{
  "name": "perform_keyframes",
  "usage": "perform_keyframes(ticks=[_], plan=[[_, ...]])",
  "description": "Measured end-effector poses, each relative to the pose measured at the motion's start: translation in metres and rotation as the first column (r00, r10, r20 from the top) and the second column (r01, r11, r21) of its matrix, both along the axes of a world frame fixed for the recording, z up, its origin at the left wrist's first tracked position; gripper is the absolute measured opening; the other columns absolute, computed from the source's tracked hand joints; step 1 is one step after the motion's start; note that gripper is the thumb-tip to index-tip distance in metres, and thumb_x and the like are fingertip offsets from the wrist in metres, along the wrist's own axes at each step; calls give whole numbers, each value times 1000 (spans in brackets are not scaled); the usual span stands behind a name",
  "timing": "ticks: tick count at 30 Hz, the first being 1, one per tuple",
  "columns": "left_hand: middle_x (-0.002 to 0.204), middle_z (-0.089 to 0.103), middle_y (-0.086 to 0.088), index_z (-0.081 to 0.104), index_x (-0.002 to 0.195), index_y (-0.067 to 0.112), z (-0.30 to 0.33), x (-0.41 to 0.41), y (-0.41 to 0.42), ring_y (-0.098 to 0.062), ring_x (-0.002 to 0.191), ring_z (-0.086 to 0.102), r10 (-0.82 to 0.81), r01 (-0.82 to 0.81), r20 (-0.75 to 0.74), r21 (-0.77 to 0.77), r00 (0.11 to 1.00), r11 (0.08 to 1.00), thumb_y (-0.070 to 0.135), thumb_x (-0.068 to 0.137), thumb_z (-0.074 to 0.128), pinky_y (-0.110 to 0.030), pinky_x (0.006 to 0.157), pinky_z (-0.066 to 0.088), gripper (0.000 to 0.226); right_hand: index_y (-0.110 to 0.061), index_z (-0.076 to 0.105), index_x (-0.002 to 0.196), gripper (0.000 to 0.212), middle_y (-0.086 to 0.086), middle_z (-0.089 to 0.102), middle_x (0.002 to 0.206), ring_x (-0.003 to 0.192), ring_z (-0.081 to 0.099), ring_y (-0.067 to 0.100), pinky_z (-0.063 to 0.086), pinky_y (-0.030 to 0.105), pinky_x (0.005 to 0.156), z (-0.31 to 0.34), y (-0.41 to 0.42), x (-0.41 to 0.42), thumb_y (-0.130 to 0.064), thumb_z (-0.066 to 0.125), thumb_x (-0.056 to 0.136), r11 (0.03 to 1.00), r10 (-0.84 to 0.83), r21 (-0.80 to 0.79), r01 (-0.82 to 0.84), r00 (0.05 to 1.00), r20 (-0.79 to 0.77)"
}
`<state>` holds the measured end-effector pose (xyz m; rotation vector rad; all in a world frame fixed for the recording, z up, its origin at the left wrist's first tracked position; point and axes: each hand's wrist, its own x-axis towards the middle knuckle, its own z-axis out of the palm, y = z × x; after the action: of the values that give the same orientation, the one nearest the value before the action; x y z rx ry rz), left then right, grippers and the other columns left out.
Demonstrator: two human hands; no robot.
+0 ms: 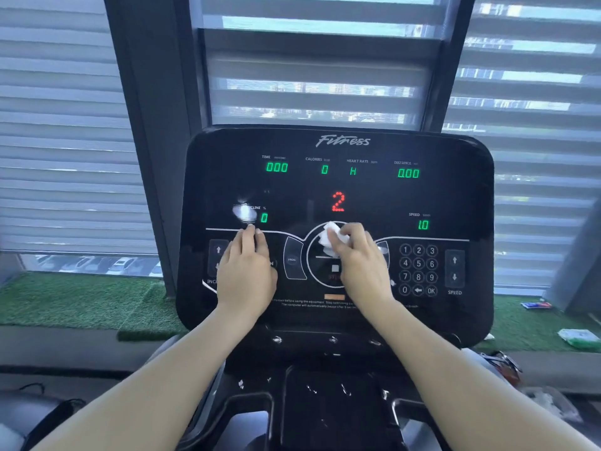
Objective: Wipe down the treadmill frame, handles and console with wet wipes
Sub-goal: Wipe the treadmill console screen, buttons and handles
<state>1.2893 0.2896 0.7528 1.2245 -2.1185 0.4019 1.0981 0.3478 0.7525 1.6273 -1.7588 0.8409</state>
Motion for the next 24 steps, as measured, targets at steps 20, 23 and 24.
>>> perform_keyframes(ticks=[20,23,24], plan=[[133,52,-5,55,130,9,13,-81,44,-22,122,51,-290,291,25,-18,957,957,13,77,64,-38,111,31,53,-31,47,89,25,-11,50,88,67,55,21,43,39,61,29,65,-83,-54,41,93,924,-279,-127,360,864,420],[136,49,-4,53,132,10,13,-98,53,-21,125,48,-327,328,61,-12,943,945,14,80,63,-37,112,29,54,-25,46,89,23,-6,52,91,79,54,21,35,33,59,19,63,-80,-46,39,96,906,-310,-163,391,874,376],[135,50,-5,54,131,10,13,-104,55,-22,124,50,-338,340,72,-16,938,940,13,78,66,-38,111,30,54,-27,50,91,15,-4,54,91,81,54,23,35,32,59,12,64,-72,-39,44,96,931,-284,-132,340,902,324]])
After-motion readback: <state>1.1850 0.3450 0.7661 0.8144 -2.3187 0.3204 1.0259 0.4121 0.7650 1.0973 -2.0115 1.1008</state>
